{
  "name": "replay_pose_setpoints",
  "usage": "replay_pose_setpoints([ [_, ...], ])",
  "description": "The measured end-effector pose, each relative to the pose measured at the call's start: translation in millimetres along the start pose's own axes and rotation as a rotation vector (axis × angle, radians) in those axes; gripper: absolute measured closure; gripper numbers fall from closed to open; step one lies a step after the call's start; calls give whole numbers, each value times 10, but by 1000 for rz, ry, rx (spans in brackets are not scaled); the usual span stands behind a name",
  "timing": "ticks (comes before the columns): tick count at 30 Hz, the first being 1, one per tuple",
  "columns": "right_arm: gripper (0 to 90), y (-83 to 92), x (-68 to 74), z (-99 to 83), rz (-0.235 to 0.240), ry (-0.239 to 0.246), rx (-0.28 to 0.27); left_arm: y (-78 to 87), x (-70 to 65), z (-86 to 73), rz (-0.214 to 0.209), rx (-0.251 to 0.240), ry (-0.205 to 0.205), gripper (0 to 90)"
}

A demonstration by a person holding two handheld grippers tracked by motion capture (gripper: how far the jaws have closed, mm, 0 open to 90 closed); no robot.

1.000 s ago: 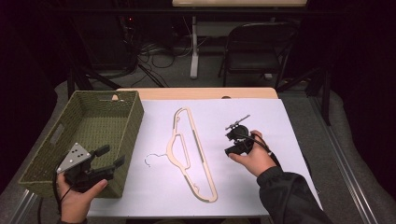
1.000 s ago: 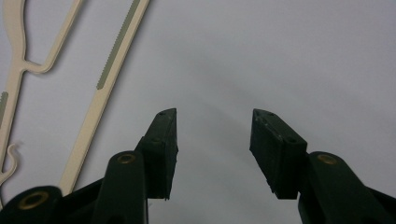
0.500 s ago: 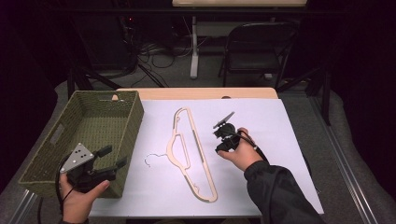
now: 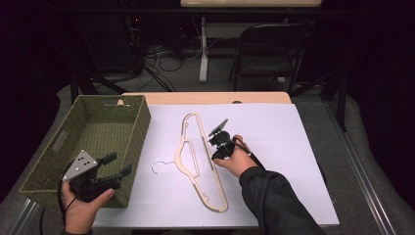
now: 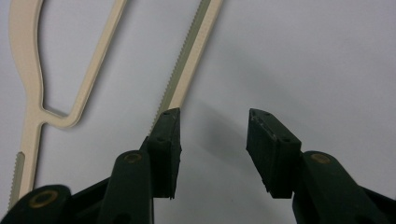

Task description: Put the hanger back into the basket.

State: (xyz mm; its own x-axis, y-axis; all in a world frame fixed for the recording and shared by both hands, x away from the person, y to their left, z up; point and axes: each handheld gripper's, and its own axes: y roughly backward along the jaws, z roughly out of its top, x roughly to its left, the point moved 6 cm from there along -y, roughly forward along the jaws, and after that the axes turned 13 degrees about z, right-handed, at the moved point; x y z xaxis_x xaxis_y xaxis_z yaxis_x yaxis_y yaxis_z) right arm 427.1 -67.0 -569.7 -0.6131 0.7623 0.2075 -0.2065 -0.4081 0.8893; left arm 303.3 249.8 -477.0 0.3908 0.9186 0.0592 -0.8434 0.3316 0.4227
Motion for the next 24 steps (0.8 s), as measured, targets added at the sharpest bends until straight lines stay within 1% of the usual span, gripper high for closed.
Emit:
replay_pose_setpoints([
  [1,548,-1,22,3,-5,-12,46,1,4,-1,1,1,0,299],
  [2,548,-1,22,3,-5,-12,46,2,7,-2,2,2,0,299],
  [3,548,-29,17,20,-3,-2,27,3,10,-3,2,2,1,300],
  [4,548,-32,29,32,-1,-16,49,5,11,-1,2,1,2,300],
  [5,548,-32,29,32,-1,-16,49,5,11,-1,2,1,2,299],
  [6,549,-15,39,35,-7,-41,91,6,11,0,2,0,4,299],
  [7,549,-15,39,35,-7,-41,91,7,12,1,2,0,4,299],
  [8,550,-40,31,51,1,-24,67,7,13,1,2,0,4,300],
  [10,551,-75,40,68,9,-27,36,6,12,1,2,0,4,299],
  [12,554,-72,51,66,7,-33,61,6,13,1,1,0,3,299],
  [13,565,-78,59,74,7,-40,63,5,12,1,0,0,3,300],
  [14,569,-80,78,74,9,-66,67,5,12,1,0,0,3,299],
  [15,569,-80,78,74,9,-66,67,4,11,0,0,1,3,299],
  [16,574,-94,72,88,14,-53,57,3,10,-1,-1,1,4,300],
  [17,575,-76,78,86,11,-61,87,2,10,-2,-2,3,4,300],
  [18,579,-107,81,97,14,-55,62,1,10,-3,-1,4,4,300],
  [19,584,-119,88,100,15,-60,62,0,10,-3,-1,4,3,300],
  [20,584,-129,108,99,13,-72,90,-1,12,-4,-1,5,3,300],
  [21,584,-129,108,99,13,-72,90,-1,12,-4,-1,5,3,300],
  [22,588,-131,106,108,12,-53,99,-2,13,-5,0,6,5,300],
  [23,595,-126,139,111,12,-75,127,-4,14,-7,-1,6,5,300],
  [24,606,-138,149,116,16,-75,126,-5,15,-9,1,7,7,300],
])
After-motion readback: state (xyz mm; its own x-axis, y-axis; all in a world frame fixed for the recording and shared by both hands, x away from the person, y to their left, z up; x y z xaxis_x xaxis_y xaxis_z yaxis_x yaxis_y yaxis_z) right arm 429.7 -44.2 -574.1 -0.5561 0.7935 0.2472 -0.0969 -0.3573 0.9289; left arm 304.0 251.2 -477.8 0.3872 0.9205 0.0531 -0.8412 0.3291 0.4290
